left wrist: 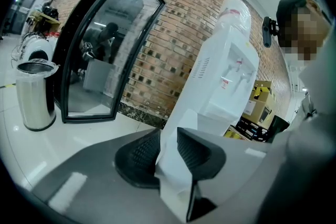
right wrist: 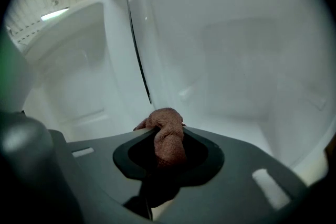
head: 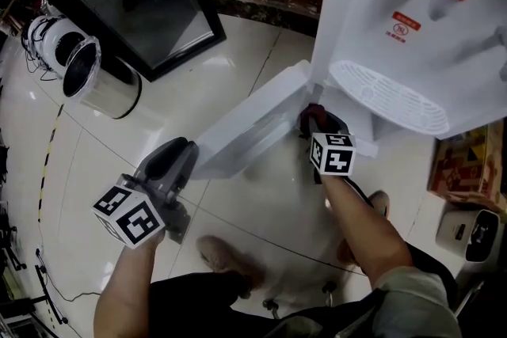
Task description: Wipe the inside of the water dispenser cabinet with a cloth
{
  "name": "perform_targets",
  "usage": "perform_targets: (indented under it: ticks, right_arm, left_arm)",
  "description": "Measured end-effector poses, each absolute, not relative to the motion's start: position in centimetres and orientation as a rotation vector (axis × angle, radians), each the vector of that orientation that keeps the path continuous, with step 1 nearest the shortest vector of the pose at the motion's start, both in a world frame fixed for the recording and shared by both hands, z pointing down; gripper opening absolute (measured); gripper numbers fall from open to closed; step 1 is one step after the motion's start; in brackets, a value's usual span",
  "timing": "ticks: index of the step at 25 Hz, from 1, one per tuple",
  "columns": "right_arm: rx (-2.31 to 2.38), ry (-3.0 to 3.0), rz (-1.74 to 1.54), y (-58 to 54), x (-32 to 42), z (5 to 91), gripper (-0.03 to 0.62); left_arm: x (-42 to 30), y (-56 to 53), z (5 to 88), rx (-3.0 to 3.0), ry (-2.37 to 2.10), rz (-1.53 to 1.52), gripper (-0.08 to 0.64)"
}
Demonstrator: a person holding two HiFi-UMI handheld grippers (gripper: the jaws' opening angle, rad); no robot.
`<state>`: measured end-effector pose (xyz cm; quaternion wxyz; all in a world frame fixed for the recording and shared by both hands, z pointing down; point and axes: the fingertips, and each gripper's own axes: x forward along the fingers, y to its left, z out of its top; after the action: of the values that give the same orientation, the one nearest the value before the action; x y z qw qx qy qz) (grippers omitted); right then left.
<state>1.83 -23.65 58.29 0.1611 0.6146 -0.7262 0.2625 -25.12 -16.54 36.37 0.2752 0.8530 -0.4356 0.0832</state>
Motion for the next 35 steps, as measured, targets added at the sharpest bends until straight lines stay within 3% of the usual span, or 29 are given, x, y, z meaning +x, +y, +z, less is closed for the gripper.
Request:
perform_targets:
  ticks: [13,24,35]
  right_arm:
    - [1.91,-2.523,0.405,-23.0,1.6,39.7,0.098]
    - [1.883,-2.493,0.396,-23.0,0.2,40.4,0.097]
    - [2.125,-2.273,0.356,-19.0,9.7,39.4,0.1]
  left_arm:
    - [-25.0,-16.5,36.3,2.336,-1.172,0.248,0.097]
    - [-24.7,-15.8,36.1,2.364,-1.161,0.275,0.086]
    - [-24.3,-15.8,36.1,2.377,-1.16,0.283,0.083]
